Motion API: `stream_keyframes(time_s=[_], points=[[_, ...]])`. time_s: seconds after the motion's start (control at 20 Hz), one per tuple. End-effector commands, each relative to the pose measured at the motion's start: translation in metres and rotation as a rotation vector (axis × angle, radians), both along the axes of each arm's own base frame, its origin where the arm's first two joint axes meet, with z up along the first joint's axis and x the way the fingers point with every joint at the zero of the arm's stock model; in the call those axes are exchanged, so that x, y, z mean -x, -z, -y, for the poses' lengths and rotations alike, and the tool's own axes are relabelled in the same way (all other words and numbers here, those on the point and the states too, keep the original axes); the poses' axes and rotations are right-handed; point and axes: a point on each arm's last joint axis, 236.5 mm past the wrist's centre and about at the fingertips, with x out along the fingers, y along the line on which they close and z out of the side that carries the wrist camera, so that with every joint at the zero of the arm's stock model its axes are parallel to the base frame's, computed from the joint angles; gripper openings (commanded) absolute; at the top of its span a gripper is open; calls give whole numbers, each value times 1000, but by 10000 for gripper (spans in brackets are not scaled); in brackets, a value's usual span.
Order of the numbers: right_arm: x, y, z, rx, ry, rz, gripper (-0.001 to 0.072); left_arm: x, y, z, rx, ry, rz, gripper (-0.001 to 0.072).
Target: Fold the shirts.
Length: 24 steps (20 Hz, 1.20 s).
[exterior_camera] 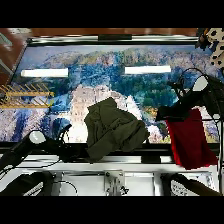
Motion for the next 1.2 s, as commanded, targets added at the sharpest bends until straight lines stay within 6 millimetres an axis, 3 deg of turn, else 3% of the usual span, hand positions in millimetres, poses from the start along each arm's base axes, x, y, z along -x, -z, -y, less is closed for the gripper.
stream_keyframes(time_s=[0.0, 0.15, 0.2, 0.25, 0.3, 0.6, 0.7, 0.75, 0.8, 0.9, 1.0, 1.05, 1.15], points=[[-5, 6, 2, 53, -5, 23, 691, 2, 15, 23, 5, 4, 2, 709], [-5, 9, -11, 59, -40, 26, 691, -15, 13, 44, 44, -70, 44, 374], [-3, 12, -18, 53, -61, 13, 691, -17, 13, 44, 42, -74, 50, 363], [-1, 17, -28, 44, -85, -2, 691, -18, 14, 43, 41, -80, 52, 294], [0, 22, -38, 28, -108, -18, 691, -20, 14, 43, 41, -84, 52, 26], [-13, 55, -103, -183, -66, -88, 691, -34, 1, 43, 37, -39, 145, 31], [-3, 73, -106, -157, -94, -154, 681, -47, -5, 37, -18, -10, 189, 31], [4, 82, -102, -115, -122, -183, 471, -56, -12, 34, -41, -1, 222, 31], [8, 91, -97, -65, -139, -205, 60, -71, -24, 34, -43, -12, 259, 31], [11, 97, -93, -15, -181, -203, 74, -112, -61, 35, -4, -73, 355, 31], [0, 77, -94, -31, -232, -132, 74, -163, -112, 25, 34, -149, 493, 30], [-17, 53, -92, -25, -256, -41, 74, -186, -145, 20, 52, -159, 597, 30], [-62, -29, -94, -33, -315, 254, 74, -223, -238, 10, 94, -143, 848, 30]])
